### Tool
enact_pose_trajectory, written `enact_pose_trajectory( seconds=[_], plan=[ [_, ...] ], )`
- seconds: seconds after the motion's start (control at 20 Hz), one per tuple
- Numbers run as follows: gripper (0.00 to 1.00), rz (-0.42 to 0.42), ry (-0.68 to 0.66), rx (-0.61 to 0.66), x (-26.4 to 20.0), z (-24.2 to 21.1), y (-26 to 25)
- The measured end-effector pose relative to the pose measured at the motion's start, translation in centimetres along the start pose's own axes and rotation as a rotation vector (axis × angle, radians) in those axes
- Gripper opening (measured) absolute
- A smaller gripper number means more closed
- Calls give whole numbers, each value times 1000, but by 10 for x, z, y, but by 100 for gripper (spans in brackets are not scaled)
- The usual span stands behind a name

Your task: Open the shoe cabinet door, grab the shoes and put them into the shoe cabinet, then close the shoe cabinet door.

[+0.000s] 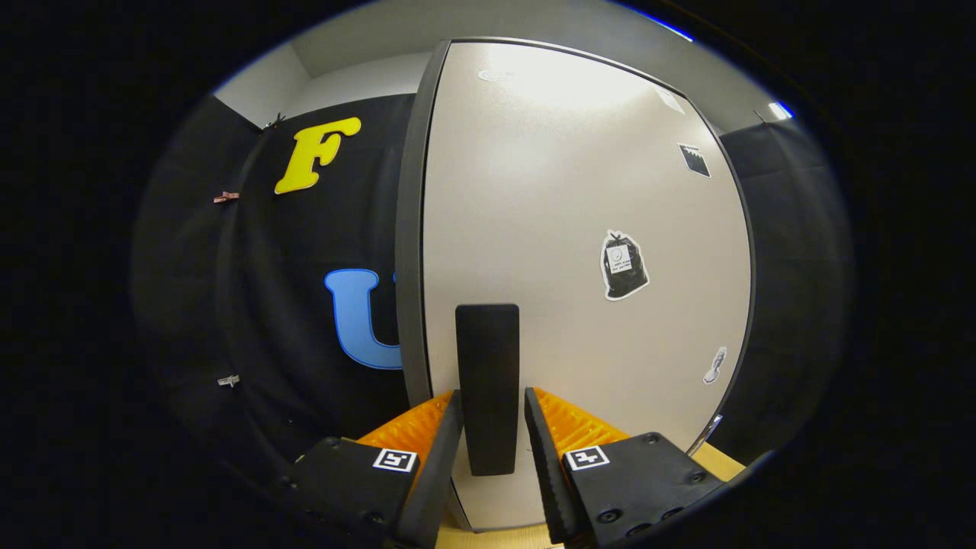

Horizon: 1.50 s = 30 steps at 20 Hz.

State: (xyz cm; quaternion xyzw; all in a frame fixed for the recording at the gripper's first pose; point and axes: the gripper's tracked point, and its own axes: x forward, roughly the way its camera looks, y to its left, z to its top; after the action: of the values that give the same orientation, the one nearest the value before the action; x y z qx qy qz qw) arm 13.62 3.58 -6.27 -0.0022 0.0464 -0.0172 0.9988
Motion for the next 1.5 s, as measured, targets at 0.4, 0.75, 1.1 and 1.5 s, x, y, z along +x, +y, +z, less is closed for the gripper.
enact_pose_trajectory(
  seconds=[0.4,0.75,1.1,1.5],
  plan=[
    [38,16,11,11,1,-3,1],
    [30,33,8,20,-15,-1,0],
    [30,91,10,32,-57,1,-16],
    [30,192,43,51,-127,6,-51]
  ],
)
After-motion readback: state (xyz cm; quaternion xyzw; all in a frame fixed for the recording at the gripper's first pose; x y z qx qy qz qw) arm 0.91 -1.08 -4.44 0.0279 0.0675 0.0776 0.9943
